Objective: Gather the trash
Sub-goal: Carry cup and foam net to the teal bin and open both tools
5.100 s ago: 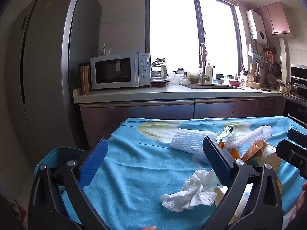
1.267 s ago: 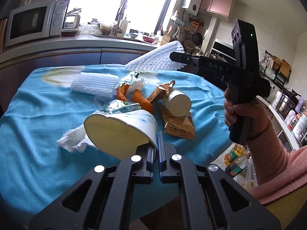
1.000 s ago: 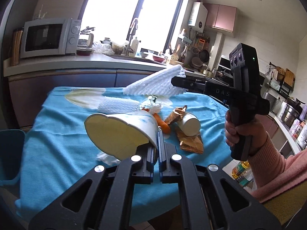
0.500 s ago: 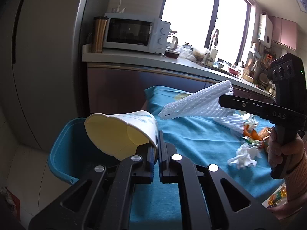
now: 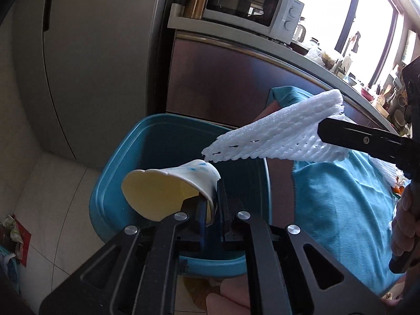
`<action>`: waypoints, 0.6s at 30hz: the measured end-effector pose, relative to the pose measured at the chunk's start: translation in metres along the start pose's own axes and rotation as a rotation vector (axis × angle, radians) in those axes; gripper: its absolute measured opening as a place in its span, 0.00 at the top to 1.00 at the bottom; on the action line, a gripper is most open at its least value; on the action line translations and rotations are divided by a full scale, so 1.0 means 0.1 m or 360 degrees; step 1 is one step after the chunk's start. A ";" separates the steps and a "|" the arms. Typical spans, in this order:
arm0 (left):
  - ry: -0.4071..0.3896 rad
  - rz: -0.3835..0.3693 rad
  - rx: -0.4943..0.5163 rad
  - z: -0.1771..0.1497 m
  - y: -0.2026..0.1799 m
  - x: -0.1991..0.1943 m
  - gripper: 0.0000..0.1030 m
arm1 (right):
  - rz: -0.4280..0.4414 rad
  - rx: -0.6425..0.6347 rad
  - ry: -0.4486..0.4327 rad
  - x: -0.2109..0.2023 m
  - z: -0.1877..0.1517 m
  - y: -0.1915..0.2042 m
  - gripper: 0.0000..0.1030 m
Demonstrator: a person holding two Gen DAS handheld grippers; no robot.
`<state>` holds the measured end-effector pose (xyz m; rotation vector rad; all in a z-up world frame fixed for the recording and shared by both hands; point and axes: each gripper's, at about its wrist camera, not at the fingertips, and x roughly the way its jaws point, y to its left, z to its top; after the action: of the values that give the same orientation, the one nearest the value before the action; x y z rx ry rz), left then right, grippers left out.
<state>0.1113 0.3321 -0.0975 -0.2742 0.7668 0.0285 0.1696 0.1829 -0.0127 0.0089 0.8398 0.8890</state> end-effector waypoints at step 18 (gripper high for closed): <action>-0.0200 -0.0111 0.0002 -0.10 -0.31 -0.33 0.49 | 0.0002 0.0111 -0.0020 -0.14 -0.13 -0.14 0.48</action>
<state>0.0846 0.3022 -0.0749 -0.2950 0.6321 -0.0208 0.1660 0.1598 -0.0169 0.0759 0.8591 0.8599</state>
